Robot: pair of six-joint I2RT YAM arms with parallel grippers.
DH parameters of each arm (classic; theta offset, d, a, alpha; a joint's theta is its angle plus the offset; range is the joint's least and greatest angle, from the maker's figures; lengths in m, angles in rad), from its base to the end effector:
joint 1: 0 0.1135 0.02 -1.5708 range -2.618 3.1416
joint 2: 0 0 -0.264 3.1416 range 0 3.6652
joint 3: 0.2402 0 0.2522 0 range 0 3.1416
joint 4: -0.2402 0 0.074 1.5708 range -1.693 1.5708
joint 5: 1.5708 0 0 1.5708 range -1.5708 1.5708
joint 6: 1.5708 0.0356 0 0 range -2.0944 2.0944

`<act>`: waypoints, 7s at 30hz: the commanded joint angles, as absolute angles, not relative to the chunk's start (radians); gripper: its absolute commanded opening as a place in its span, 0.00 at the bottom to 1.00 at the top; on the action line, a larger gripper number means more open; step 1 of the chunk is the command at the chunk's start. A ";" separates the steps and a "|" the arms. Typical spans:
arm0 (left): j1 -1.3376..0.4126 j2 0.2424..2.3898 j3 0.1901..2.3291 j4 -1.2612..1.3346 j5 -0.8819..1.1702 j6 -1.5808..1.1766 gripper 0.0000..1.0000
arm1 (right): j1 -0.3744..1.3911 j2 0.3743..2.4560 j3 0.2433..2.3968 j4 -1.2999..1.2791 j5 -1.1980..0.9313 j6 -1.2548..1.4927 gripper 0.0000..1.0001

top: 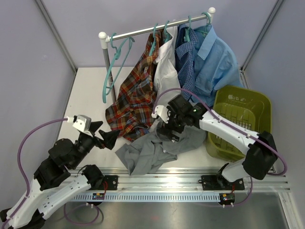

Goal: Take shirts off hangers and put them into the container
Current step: Place the shirt into the basket

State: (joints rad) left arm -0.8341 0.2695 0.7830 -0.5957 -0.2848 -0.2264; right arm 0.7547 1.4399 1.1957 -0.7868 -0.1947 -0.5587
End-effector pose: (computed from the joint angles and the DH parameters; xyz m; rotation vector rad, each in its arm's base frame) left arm 0.0459 -0.0357 0.3475 0.2887 1.6561 -0.5702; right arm 0.2093 0.2062 0.2808 -1.6461 2.0203 0.3237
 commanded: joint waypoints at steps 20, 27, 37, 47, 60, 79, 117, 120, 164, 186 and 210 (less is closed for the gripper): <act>-0.833 0.204 0.784 -0.603 -0.321 -0.267 0.99 | 0.972 1.865 1.155 -0.546 -0.077 -0.405 0.69; -0.833 0.175 0.761 -0.600 -0.310 -0.287 0.99 | 0.980 1.870 1.247 -0.760 -0.237 -0.518 0.01; -0.833 0.158 0.749 -0.601 -0.307 -0.287 0.99 | 0.867 1.585 1.498 -1.124 -0.411 -0.790 0.00; -0.834 0.242 0.773 -0.566 -0.293 -0.270 0.99 | 0.505 1.390 1.847 -1.218 -0.604 -0.758 0.00; -0.834 0.268 0.799 -0.545 -0.281 -0.267 0.99 | 0.115 1.338 2.333 -0.884 -0.416 -0.273 0.00; -0.834 0.359 0.813 -0.534 -0.273 -0.239 0.99 | 0.008 1.431 2.769 -0.749 0.033 -0.167 0.00; -0.833 0.278 0.811 -0.594 -0.250 -0.213 0.99 | 0.008 1.060 2.023 -0.614 0.434 -0.327 0.00; -0.833 0.281 0.816 -0.598 -0.250 -0.206 0.99 | -0.038 1.101 2.135 -0.630 0.427 -0.308 0.00; -0.834 0.273 0.799 -0.600 -0.244 -0.178 0.99 | -0.455 1.018 1.171 -0.666 -0.498 0.048 0.00; -0.833 0.483 0.914 -0.377 -0.006 -0.287 0.99 | -0.492 1.397 0.844 -0.634 -0.374 -0.650 0.20; -0.833 0.576 0.919 -0.356 -0.045 -0.325 0.99 | -0.402 1.206 1.519 -1.253 -0.786 -0.687 0.99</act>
State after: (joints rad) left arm -0.8341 0.5148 0.8650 -0.4168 -0.0406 -0.3080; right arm -0.4606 1.1969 1.4708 -1.0615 -0.5667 -0.6846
